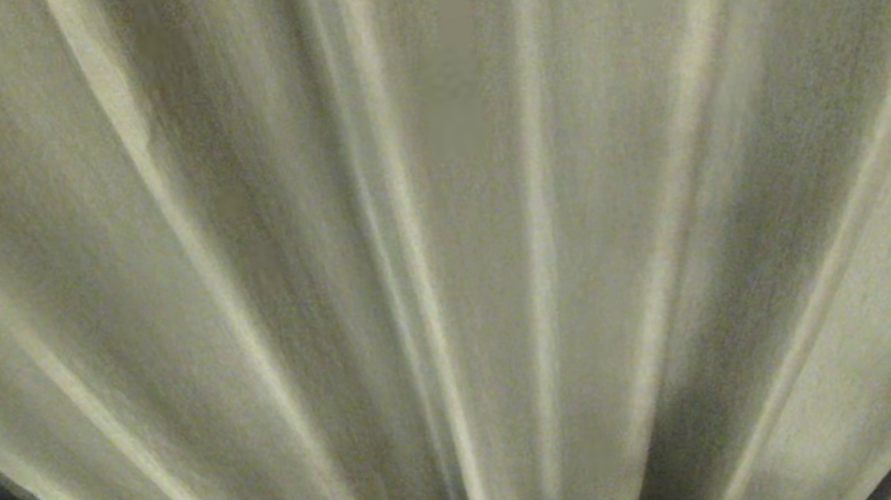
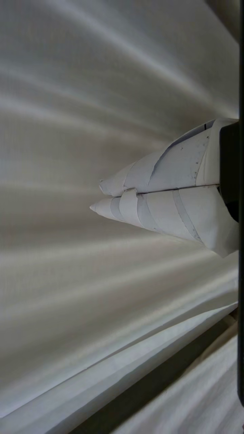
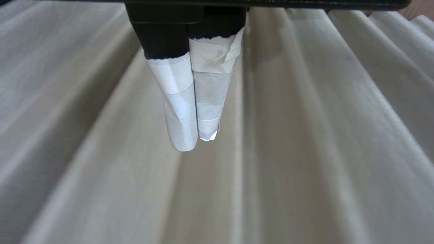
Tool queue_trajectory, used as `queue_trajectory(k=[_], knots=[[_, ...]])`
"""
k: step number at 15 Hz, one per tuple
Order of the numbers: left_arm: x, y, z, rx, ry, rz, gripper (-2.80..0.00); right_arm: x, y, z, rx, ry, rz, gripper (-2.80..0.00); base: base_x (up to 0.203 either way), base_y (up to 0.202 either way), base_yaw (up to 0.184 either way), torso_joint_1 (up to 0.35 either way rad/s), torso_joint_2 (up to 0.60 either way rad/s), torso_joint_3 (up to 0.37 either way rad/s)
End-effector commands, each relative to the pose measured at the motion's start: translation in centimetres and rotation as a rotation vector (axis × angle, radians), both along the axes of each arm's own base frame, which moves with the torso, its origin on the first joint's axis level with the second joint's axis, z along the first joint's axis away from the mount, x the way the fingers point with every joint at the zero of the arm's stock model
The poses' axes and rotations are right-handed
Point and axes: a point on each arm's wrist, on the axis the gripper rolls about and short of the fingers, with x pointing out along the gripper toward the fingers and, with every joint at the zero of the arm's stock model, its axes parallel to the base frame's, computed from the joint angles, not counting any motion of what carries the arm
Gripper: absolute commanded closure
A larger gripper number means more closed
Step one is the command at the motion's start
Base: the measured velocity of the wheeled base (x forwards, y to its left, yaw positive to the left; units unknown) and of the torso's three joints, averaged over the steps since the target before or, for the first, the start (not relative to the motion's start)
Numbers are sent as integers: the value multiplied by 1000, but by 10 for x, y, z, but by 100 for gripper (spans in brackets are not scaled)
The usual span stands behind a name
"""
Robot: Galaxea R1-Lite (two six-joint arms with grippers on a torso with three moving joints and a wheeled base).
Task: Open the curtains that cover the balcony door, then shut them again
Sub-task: Close the outer curtains on both sides
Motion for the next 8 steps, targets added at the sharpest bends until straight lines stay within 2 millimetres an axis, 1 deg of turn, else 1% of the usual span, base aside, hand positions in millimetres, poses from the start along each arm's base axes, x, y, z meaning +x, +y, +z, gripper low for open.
queue_trajectory(k=[1,8], knots=[[0,0,0,-1,0,0,0,0,0,0,-1,-1,2,0,0,0,0,0,0,0],[0,0,0,-4,0,3,0,0,0,0,-1,0,1,0,0,0,0,0,0,0]])
